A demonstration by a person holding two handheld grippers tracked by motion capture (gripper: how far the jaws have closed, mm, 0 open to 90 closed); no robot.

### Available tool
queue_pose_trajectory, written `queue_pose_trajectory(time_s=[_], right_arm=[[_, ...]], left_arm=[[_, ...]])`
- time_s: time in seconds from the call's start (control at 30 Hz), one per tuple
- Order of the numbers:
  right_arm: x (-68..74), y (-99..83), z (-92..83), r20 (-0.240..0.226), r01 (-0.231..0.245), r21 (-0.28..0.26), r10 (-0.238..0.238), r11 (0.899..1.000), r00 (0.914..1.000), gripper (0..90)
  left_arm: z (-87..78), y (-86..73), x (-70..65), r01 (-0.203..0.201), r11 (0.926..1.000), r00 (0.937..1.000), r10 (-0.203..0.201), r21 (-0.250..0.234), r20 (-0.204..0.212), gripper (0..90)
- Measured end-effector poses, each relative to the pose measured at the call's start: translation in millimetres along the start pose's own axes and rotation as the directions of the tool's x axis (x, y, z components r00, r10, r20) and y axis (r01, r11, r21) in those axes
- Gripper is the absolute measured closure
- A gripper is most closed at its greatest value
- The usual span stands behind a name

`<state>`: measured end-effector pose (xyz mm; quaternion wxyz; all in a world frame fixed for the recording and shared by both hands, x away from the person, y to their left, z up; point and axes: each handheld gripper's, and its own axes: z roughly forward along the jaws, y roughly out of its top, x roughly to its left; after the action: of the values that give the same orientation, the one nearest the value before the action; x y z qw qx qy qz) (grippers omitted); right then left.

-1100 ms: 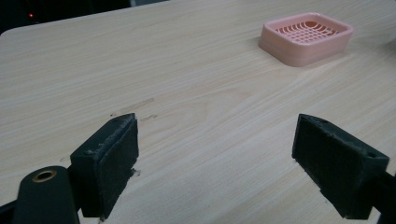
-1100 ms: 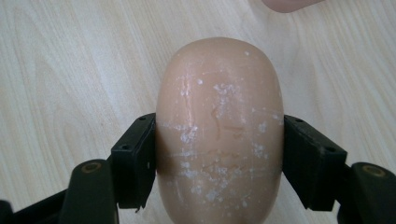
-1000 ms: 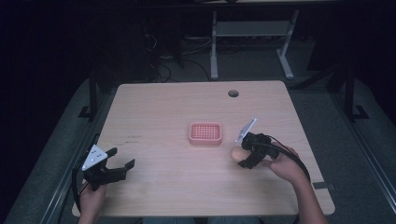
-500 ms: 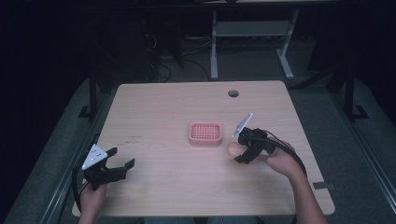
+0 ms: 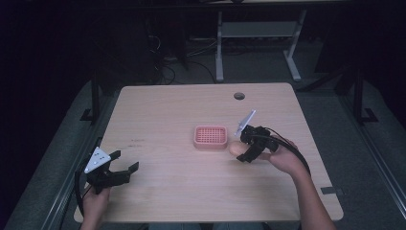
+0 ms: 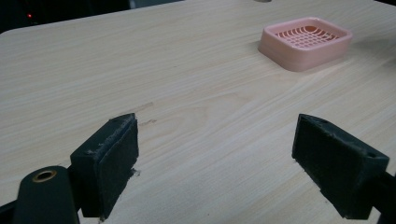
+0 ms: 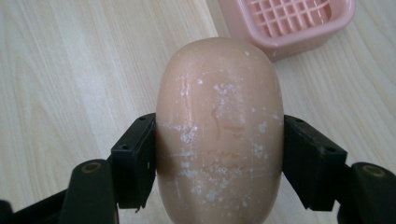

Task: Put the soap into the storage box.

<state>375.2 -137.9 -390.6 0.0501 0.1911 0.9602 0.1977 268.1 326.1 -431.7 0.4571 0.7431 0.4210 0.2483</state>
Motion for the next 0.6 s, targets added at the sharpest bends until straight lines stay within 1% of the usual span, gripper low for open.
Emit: queue_pose_trajectory(time_s=[0.03,0.13,0.2,0.27,0.3,0.33,0.37,0.43,0.5,0.6], right_arm=[[-1.0,2.1,-0.6,-0.002,-0.002,-0.007,0.002,1.000,1.0000,32.1],[-2.5,4.9,-1.3,0.001,0.002,0.000,-0.002,1.000,1.0000,32.1],[-3.4,6.8,-2.0,0.004,0.005,0.000,-0.005,1.000,1.0000,32.1],[-4.4,8.0,-2.4,-0.003,0.002,-0.007,-0.002,1.000,1.0000,32.1],[-5.3,8.6,-2.2,0.001,0.008,-0.004,-0.008,1.000,1.0000,32.1],[-5.3,10.0,-2.3,0.003,0.002,0.001,-0.002,1.000,1.0000,32.1],[-6.7,11.2,-2.2,0.008,0.008,0.005,-0.008,1.000,0.9999,32.1],[-8.0,14.4,-2.9,0.004,0.002,0.009,-0.002,1.000,1.0000,32.1],[-9.9,18.3,-3.2,0.011,0.012,0.013,-0.012,1.000,0.9999,32.0],[-11.9,24.8,-4.0,0.009,0.012,0.008,-0.012,1.000,0.9999,32.1]], left_arm=[[-0.5,0.2,0.0,-0.003,1.0000,1.0000,0.003,-0.002,-0.001,14.3],[-1.5,0.0,-0.6,0.002,1.0000,1.0000,-0.002,-0.004,-0.001,14.3],[-2.4,-0.3,-0.2,-0.002,1.0000,1.0000,0.002,-0.002,-0.002,14.3],[-2.6,-0.3,-0.2,-0.003,1.0000,1.0000,0.003,0.001,-0.002,14.3],[-2.8,-0.2,-0.1,-0.004,1.0000,1.0000,0.004,0.000,-0.003,14.3],[-2.8,-0.2,-0.4,-0.002,1.0000,1.0000,0.002,-0.003,-0.003,14.3],[-2.6,0.0,-0.6,-0.002,1.0000,1.0000,0.002,-0.004,-0.002,14.3],[-2.1,0.2,-1.2,0.001,1.0000,1.0000,-0.001,-0.005,-0.002,14.3],[-2.1,0.3,-1.5,-0.003,1.0000,1.0000,0.003,-0.003,0.001,14.3],[-2.3,0.5,-1.8,-0.004,1.0000,1.0000,0.004,-0.002,0.000,14.3]])
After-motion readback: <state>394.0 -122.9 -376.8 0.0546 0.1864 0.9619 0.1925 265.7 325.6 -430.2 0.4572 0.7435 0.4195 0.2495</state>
